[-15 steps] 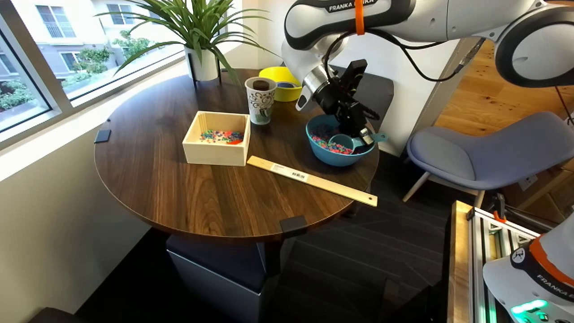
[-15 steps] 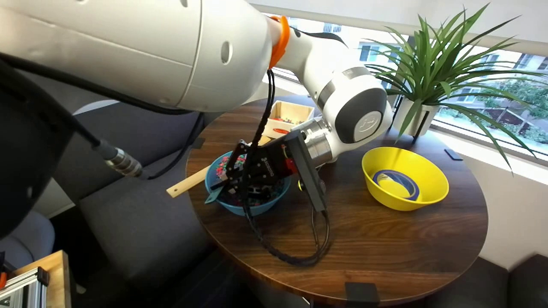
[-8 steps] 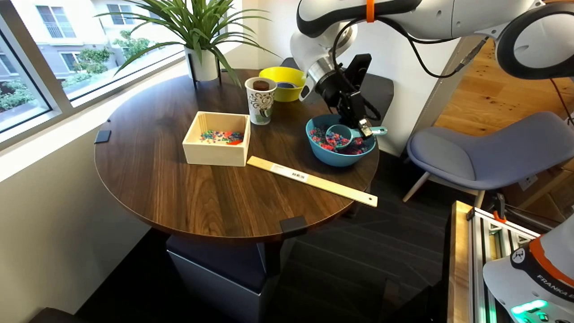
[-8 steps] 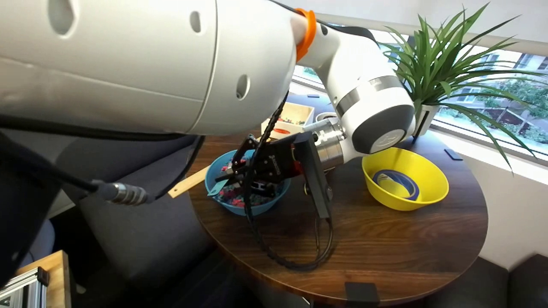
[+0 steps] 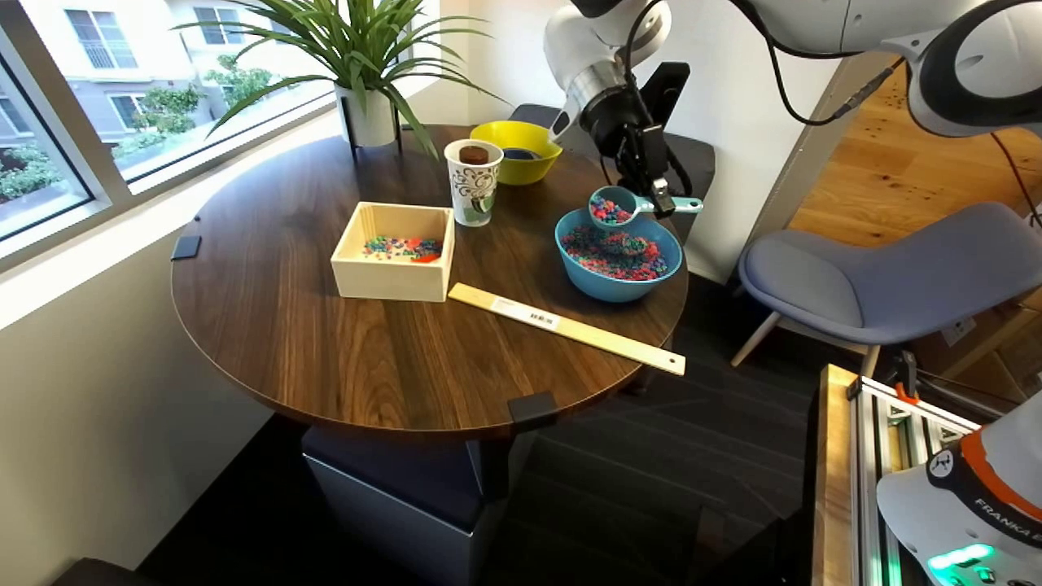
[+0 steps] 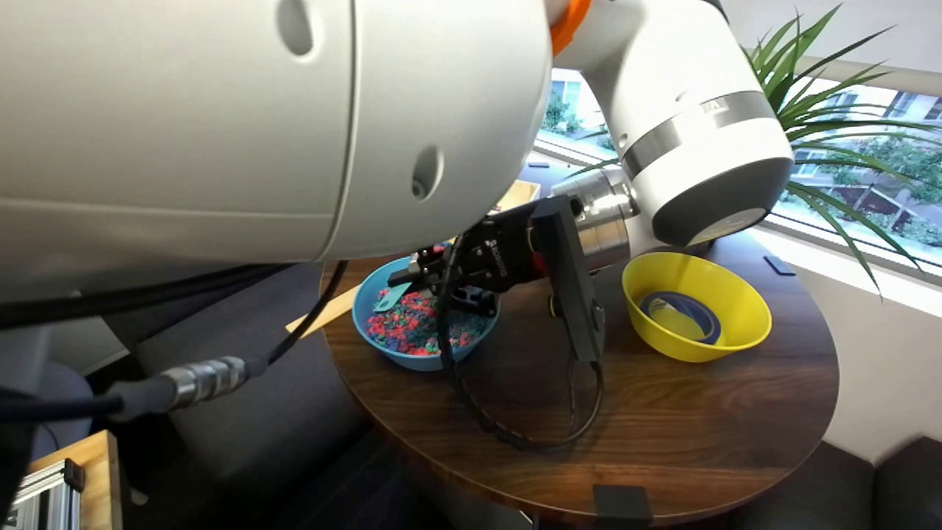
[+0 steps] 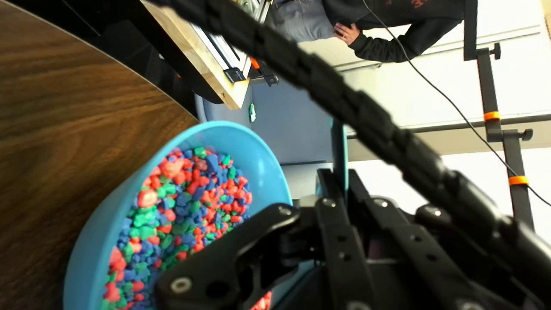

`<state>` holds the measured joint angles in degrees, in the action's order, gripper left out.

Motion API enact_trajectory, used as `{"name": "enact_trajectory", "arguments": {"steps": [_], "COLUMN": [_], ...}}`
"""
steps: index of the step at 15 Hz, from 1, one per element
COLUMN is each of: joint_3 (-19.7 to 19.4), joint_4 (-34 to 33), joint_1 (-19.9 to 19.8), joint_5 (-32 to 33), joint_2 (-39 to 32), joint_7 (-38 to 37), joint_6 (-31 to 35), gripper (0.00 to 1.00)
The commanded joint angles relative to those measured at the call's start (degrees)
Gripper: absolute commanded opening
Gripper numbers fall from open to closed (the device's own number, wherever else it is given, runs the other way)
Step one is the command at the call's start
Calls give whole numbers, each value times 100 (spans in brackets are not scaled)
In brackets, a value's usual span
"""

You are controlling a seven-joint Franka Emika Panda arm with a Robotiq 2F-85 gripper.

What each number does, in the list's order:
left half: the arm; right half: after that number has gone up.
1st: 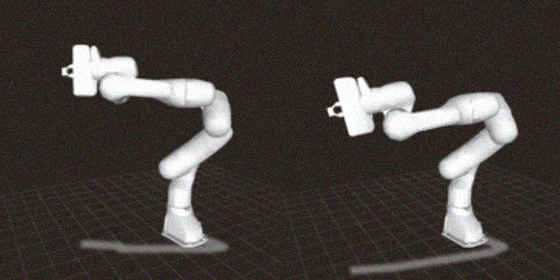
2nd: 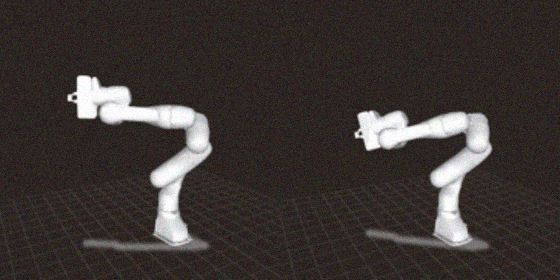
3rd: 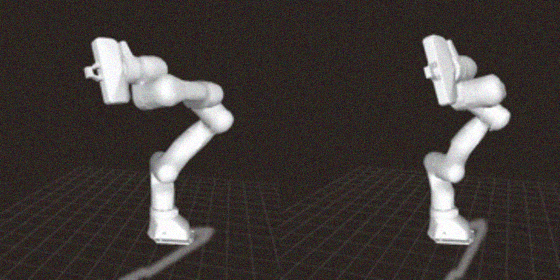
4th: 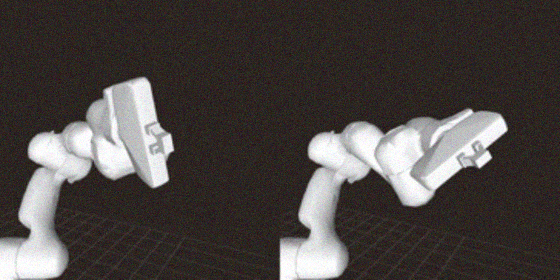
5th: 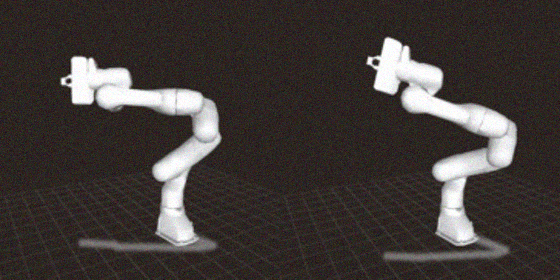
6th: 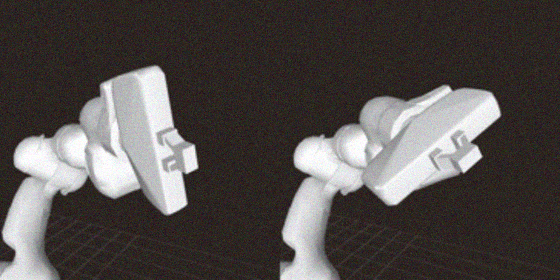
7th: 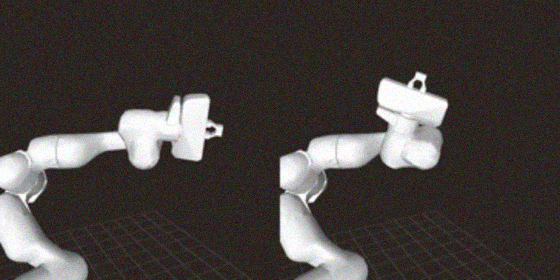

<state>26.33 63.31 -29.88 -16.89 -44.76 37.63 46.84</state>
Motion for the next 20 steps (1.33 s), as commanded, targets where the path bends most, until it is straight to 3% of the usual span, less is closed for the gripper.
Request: {"name": "enact_trajectory", "arguments": {"steps": [1, 4, 5, 6, 8, 9, 10, 11, 12, 14, 15, 20], "joint_3": [148, 268, 275, -465, -782, -419, -537, -1103, -676, -796, -1282, -1757], "joint_4": [-10, -15, -14, -24, -107, -84, -139, -245, -223, -399, -521, -961], "joint_1": [-83, -134, -134, 248, 314, 25, 16, 285, -38, -66, 184, 370], "joint_5": [16, 21, 22, -402, -734, -684, -816, -1147, -1131, -1400, -1730, -2660], "joint_2": [1, -1, -4, 179, 163, 87, 65, 100, 17, -108, -108, -437], "joint_7": [0, 0, 0, 147, -5, -246, -307, -208, -461, -639, -618, -1115], "joint_6": [0, 0, 0, 0, 2, 116, 167, 116, 225, 279, 198, 271], "gripper": [8, 8, 2, 2, 2, 2, 2, 2, 2, 2, 2, 2]}}
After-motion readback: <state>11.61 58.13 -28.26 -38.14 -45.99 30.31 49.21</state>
